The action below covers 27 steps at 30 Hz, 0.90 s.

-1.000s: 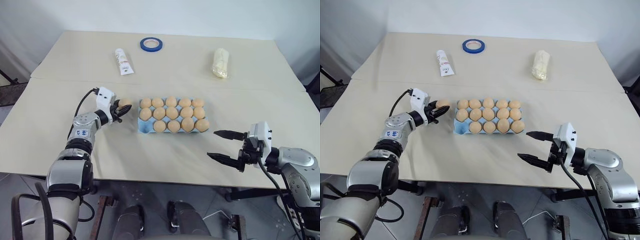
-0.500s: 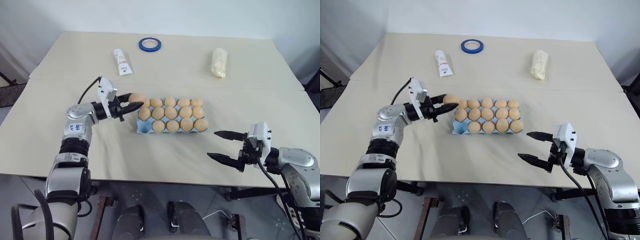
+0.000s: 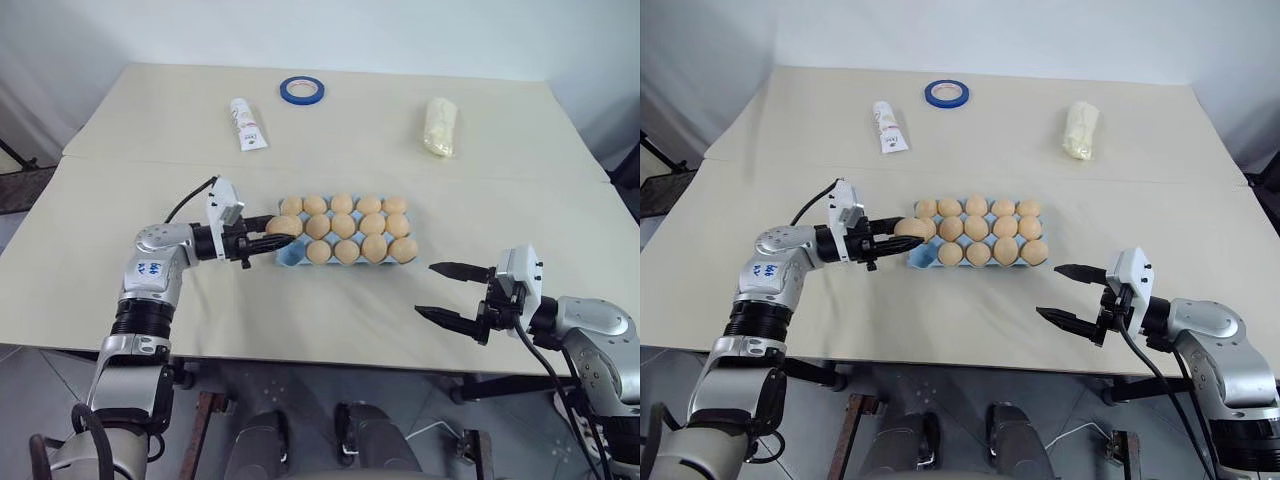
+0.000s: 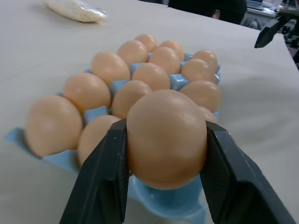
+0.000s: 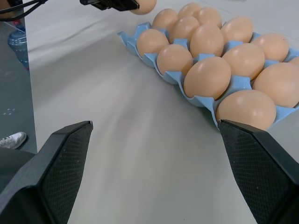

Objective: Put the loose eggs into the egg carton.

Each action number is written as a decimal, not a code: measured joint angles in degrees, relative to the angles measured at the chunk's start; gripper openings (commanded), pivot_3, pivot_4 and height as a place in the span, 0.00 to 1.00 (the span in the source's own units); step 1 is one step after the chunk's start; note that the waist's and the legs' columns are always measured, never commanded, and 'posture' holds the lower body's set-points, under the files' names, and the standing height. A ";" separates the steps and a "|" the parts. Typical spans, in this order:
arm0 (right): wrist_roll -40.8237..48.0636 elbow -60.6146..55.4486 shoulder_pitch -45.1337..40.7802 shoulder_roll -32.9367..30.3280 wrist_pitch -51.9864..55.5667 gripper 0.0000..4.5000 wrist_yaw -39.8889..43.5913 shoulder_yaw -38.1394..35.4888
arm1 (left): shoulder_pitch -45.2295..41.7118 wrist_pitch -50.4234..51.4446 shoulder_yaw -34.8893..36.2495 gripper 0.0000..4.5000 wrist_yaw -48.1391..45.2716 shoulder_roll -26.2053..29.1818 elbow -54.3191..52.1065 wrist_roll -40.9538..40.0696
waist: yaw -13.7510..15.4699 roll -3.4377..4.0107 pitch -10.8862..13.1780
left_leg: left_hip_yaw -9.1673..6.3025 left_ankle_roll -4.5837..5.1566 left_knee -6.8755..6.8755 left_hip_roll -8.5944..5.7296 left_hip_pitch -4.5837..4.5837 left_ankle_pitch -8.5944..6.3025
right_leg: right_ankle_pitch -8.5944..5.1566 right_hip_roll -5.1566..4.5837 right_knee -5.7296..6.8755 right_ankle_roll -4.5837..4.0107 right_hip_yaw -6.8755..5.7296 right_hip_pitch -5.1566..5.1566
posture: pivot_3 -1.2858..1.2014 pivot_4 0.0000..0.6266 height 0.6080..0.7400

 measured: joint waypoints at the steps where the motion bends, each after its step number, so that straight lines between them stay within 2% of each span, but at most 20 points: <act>1: 0.00 -0.02 0.01 0.00 0.00 1.00 -0.04 0.00 | -0.14 0.62 -0.11 0.68 0.00 -0.26 -0.02 -0.34 | 0.01 0.00 0.00 | 0.00 0.00 0.00 0.00 0.00 0.00 | 0.00 0.00 0.00 0.00 0.00 0.00 | 0.52 0.24 1.00; 5: 0.01 -0.28 0.87 0.00 0.00 1.00 -0.25 -0.08 | -0.19 2.00 -0.30 0.96 -0.03 -0.29 -0.71 -0.89 | 0.02 0.00 0.00 | 0.00 0.00 0.01 0.00 0.00 0.00 | 0.00 -0.01 0.00 0.00 0.00 0.01 | 0.52 0.24 1.00; 6: 0.01 -0.34 1.03 0.00 0.00 1.00 -0.33 -0.08 | -0.19 2.00 -0.30 0.99 -0.03 -0.24 -0.94 -0.92 | 0.02 0.00 0.00 | 0.00 0.00 0.01 0.00 0.00 0.00 | 0.00 -0.01 0.00 0.00 0.00 0.01 | 0.52 0.24 1.00; 14: 0.02 -1.08 1.83 -0.05 0.00 1.00 -0.48 -1.61 | -0.02 2.66 1.42 0.99 -0.08 3.02 -4.51 -2.66 | -0.04 0.00 0.00 | 0.00 -0.01 0.00 0.01 0.00 0.00 | 0.00 0.00 0.01 0.00 0.01 0.00 | 0.52 0.24 1.00; 18: 0.04 -0.98 1.57 -0.30 0.00 1.00 0.00 -2.01 | 2.54 5.31 5.04 0.99 -0.05 7.38 -10.66 -6.04 | -0.18 0.00 0.00 | 0.00 -0.03 -0.09 0.02 0.04 0.00 | -0.01 -0.01 -0.02 -0.01 0.01 0.01 | 0.52 0.24 1.00; 24: -0.44 2.85 -2.64 -0.70 -1.02 1.00 1.86 -1.51 | 11.82 11.03 8.65 0.99 2.39 13.20 -17.20 -8.01 | -0.21 0.00 0.00 | 0.01 -0.03 -0.10 0.01 0.08 0.02 | -0.02 -0.05 -0.02 -0.04 0.03 0.02 | 0.52 0.24 1.00; 27: -0.83 5.50 -5.15 -0.67 -1.29 1.00 2.79 -0.53 | 16.67 11.51 10.16 0.99 2.35 13.93 -18.33 -8.92 | -0.10 0.00 0.00 | -0.03 -0.03 -0.12 0.02 0.07 0.01 | -0.04 -0.07 -0.03 -0.10 0.00 0.00 | 0.52 0.24 1.00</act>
